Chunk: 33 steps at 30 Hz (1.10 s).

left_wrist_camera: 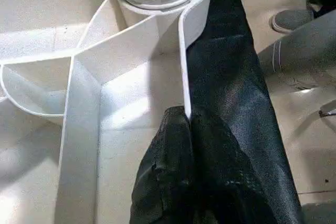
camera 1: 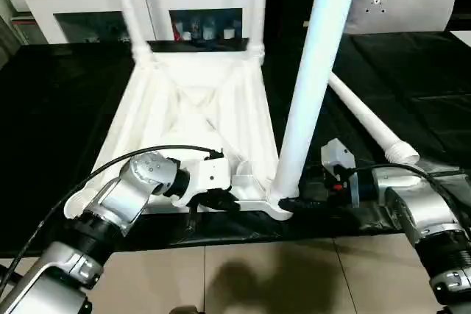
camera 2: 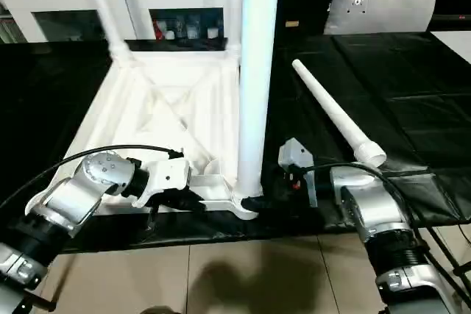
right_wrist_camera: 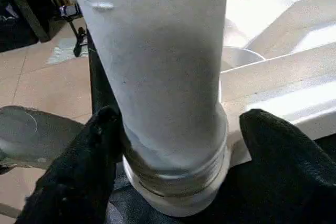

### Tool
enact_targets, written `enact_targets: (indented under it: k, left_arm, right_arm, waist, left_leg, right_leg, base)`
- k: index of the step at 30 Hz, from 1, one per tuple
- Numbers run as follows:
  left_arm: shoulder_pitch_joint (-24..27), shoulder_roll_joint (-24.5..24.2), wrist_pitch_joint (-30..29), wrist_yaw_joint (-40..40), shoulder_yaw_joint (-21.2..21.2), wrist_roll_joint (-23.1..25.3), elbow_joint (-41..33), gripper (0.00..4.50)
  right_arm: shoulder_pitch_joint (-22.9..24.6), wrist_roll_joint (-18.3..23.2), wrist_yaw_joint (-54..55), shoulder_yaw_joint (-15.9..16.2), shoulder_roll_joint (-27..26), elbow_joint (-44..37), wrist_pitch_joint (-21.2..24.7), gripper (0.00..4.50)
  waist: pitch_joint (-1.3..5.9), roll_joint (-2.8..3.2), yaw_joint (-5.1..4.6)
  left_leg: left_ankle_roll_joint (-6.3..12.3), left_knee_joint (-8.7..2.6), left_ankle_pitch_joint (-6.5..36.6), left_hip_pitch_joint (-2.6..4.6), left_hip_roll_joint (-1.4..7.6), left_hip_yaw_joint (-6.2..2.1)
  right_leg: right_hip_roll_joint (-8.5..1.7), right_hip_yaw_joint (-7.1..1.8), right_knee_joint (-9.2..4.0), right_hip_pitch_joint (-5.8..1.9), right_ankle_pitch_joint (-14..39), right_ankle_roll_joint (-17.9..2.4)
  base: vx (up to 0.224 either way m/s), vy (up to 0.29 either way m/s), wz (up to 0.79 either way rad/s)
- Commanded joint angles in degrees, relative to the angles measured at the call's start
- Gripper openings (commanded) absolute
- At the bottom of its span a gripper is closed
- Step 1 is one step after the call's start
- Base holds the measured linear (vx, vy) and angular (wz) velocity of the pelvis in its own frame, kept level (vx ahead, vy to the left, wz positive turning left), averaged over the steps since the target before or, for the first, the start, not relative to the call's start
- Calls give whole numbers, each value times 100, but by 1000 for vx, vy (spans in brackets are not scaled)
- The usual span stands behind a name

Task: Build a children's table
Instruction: Rotate leg to tighten

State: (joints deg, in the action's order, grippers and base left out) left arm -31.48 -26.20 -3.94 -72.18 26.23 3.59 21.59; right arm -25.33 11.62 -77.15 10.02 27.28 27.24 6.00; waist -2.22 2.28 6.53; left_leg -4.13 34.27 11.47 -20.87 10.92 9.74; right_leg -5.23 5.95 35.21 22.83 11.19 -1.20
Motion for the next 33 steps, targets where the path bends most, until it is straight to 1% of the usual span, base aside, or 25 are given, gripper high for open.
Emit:
enact_targets:
  k: [1, 2, 3, 4, 6, 9, 11, 12, 13, 14, 15, 17, 18, 19, 20, 21, 22, 23, 24, 25, 27, 29, 31, 32, 33]
  left_arm:
    - [106, 31, 65, -245, 418, 236, 157, 0]
    - [107, 33, 75, -253, 414, 237, 167, 0]
    - [109, 39, 76, -255, 412, 238, 174, 0]
    - [112, 41, 80, -259, 410, 235, 183, 0]
    - [128, 46, 61, -263, 394, 212, 198, 0]
    - [201, 98, -145, -211, 289, 78, 143, 0]
    - [275, 173, -423, -121, 171, -72, 25, 0]
    - [380, 310, -862, 74, 5, -265, -197, 0]
    - [402, 339, -954, 120, -29, -302, -245, 0]
    - [470, 452, -1255, 334, -133, -380, -419, 0]
    - [508, 581, -1495, 567, -235, -426, -522, 0]
    - [540, 773, -1777, 892, -378, -483, -618, 0]
    - [548, 938, -1952, 1147, -492, -522, -659, 0]
    - [544, 1089, -2079, 1368, -596, -555, -674, 0]
    - [525, 1356, -2290, 1787, -770, -562, -689, 0]
    - [522, 1385, -2311, 1833, -788, -560, -690, 0]
    - [512, 1503, -2405, 2030, -860, -540, -701, 0]
    - [502, 1874, -2625, 2620, -1019, -432, -753, 0]
    - [501, 1979, -2675, 2774, -1046, -398, -767, 0]
    - [487, 2145, -2709, 3013, -1061, -339, -772, 0]
    - [447, 2335, -2747, 3238, -1040, -285, -755, 0]
    - [389, 2409, -2740, 3292, -993, -248, -712, 0]
    - [357, 2399, -2738, 3313, -979, -199, -706, 0]
    - [339, 2376, -2753, 3337, -968, -177, -704, 0]
    - [295, 2228, -2626, 3245, -933, -117, -596, 0]
  right_arm:
    - [-134, 21, -40, 37, -16, 33, -71, 324]
    - [-137, 18, -58, 39, -24, 43, -74, 313]
    - [-136, 16, -73, 41, -28, 51, -80, 306]
    - [-134, 21, -81, 41, -31, 52, -78, 301]
    - [-119, 41, -105, 34, -40, 40, -53, 283]
    - [-55, 87, -121, 33, -71, -1, -4, 274]
    - [-5, 138, -66, 3, -129, -44, 78, 272]
    - [50, 164, 233, -65, -276, -103, 269, 271]
    - [59, 163, 312, -81, -313, -113, 315, 271]
    - [21, 109, 915, -196, -552, -6, 588, 271]
    - [17, 60, 1292, -249, -737, 55, 639, 270]
    - [28, 8, 1691, -294, -953, 111, 654, 270]
    - [18, -14, 1998, -344, -1120, 176, 696, 270]
    - [2, -9, 2258, -406, -1272, 243, 715, 270]
    - [-46, -4, 2729, -520, -1544, 382, 738, 270]
    - [-52, -4, 2780, -532, -1572, 398, 740, 270]
    - [-76, -5, 2990, -584, -1691, 462, 751, 270]
    - [-201, -104, 3774, -753, -2006, 749, 664, 270]
    - [-242, -140, 3991, -792, -2085, 837, 625, 270]
    - [-276, -177, 4164, -816, -2194, 899, 601, 270]
    - [-282, -192, 4260, -842, -2320, 907, 549, 270]
    - [-267, -195, 4305, -869, -2372, 886, 495, 340]
    - [-255, -255, 4366, -885, -2352, 870, 428, 343]
    - [-243, -273, 4376, -891, -2324, 853, 375, 353]
    - [-159, -191, 4054, -892, -2179, 708, 327, 369]
  waist:
    - [353, -37, -25]
    - [357, -40, -23]
    - [361, -63, -25]
    - [362, -49, -19]
    - [362, -60, -20]
    - [358, -61, -16]
    - [362, -67, -19]
    - [367, -74, -26]
    - [364, -60, -29]
    - [353, -66, -38]
    - [330, -56, -65]
    - [288, -74, -162]
    - [276, -99, -213]
    - [270, -96, -272]
    - [265, -86, -299]
    - [262, -84, -357]
    - [276, -106, -381]
    - [276, -97, -392]
    - [260, -95, -440]
    - [273, -112, -453]
    - [274, -106, -444]
    - [300, -96, -411]
    - [310, -91, -389]
    - [312, -60, -384]
    - [320, -82, -379]
  left_leg:
    - [533, -367, 754, 14, 254, -47]
    - [523, -366, 752, 16, 253, -46]
    - [526, -365, 715, 12, 253, -45]
    - [539, -362, 674, 11, 253, -48]
    - [555, -362, 647, 10, 254, -46]
    - [547, -361, 671, 12, 251, -42]
    - [547, -360, 616, 6, 255, -41]
    - [558, -358, 573, 3, 259, -40]
    - [563, -357, 534, -3, 258, -44]
    - [578, -361, 572, 3, 257, -44]
    - [528, -383, 662, 4, 250, -44]
    - [325, -427, 1014, -6, 232, -57]
    - [235, -435, 1185, -5, 202, -71]
    - [188, -443, 1201, 9, 207, -72]
    - [177, -446, 1246, 9, 200, -75]
    - [159, -448, 1342, 24, 201, -76]
    - [179, -445, 1332, 20, 189, -83]
    - [205, -445, 1327, 26, 189, -81]
    - [206, -448, 1298, 15, 196, -76]
    - [218, -436, 1279, 16, 173, -77]
    - [289, -427, 1230, 32, 179, -63]
    - [373, -419, 1065, 24, 184, -56]
    - [487, -412, 880, 12, 188, -48]
    - [494, -411, 867, 7, 187, -51]
    - [511, -407, 848, 10, 188, -48]
  right_leg:
    - [-363, -317, -384, -338, 652, -1394]
    - [-362, -318, -383, -342, 660, -1385]
    - [-360, -320, -377, -346, 624, -1381]
    - [-360, -319, -368, -343, 594, -1389]
    - [-360, -318, -368, -343, 575, -1388]
    - [-365, -318, -374, -342, 653, -1379]
    - [-367, -321, -359, -348, 603, -1394]
    - [-369, -322, -349, -351, 550, -1417]
    - [-366, -321, -338, -350, 506, -1435]
    - [-359, -315, -364, -336, 572, -1425]
    - [-355, -317, -388, -326, 762, -1403]
    - [-372, -303, -450, -343, 1412, -1232]
    - [-378, -289, -516, -362, 1910, -1033]
    - [-378, -302, -539, -343, 2082, -957]
    - [-370, -298, -555, -332, 2163, -930]
    - [-371, -298, -578, -318, 2256, -918]
    - [-361, -292, -582, -329, 2262, -876]
    - [-360, -294, -584, -322, 2224, -886]
    - [-354, -297, -589, -299, 2150, -938]
    - [-354, -285, -594, -319, 2221, -896]
    - [-349, -301, -610, -293, 2157, -894]
    - [-347, -312, -583, -307, 1860, -939]
    - [-336, -315, -536, -311, 1387, -1073]
    - [-341, -314, -527, -320, 1337, -1098]
    - [-333, -314, -519, -322, 1238, -1121]
  base:
    - [0, 0, 0]
    - [0, 0, 0]
    - [0, 0, 0]
    - [0, 0, 0]
    - [0, 0, 0]
    - [0, 0, 0]
    - [0, 0, 0]
    - [0, 0, 0]
    - [0, 0, 0]
    - [0, 0, 0]
    - [0, 0, 0]
    - [0, 0, 0]
    - [0, 0, 0]
    - [0, 0, 0]
    - [0, 0, 0]
    - [0, 0, 0]
    - [0, 0, 0]
    - [0, 0, 0]
    - [0, 0, 0]
    - [0, 0, 0]
    - [0, 0, 0]
    - [0, 0, 0]
    - [0, 0, 0]
    - [0, 0, 0]
    - [0, 0, 0]
